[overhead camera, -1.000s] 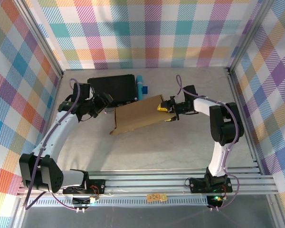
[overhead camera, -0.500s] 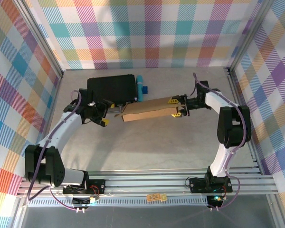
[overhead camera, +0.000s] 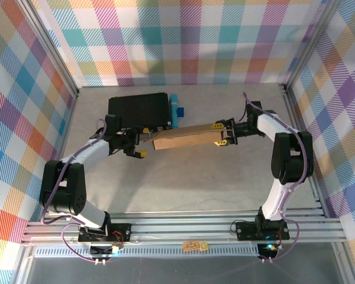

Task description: Fold the paper box

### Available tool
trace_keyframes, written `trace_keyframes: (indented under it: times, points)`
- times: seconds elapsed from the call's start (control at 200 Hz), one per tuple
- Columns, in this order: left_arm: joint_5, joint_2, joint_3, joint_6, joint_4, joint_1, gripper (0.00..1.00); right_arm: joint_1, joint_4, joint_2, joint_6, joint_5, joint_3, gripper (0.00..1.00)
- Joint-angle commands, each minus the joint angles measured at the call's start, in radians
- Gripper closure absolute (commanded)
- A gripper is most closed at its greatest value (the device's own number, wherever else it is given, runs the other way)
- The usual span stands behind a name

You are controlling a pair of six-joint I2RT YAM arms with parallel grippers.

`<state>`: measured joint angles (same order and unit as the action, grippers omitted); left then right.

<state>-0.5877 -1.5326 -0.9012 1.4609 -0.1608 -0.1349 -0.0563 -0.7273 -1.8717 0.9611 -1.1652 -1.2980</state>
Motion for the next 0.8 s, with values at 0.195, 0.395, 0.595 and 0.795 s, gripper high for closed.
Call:
trace_keyframes:
  times: [0.195,0.395,0.595,0.795]
  points:
    - [-0.104,-0.028,0.078,0.220,0.210,-0.035,0.15,-0.002,-0.017,0.003,0.006,-0.054,-0.017,0.47]
    - [-0.099,-0.040,0.125,0.283,0.326,-0.056,0.16,-0.001,-0.009,-0.014,0.008,-0.059,-0.021,0.48]
    - [-0.081,-0.077,0.114,0.338,0.420,-0.116,0.16,-0.001,-0.011,-0.026,0.001,-0.056,-0.014,0.48]
    - [-0.084,-0.087,0.135,0.381,0.494,-0.124,0.18,0.002,-0.009,-0.033,-0.002,-0.051,-0.009,0.48]
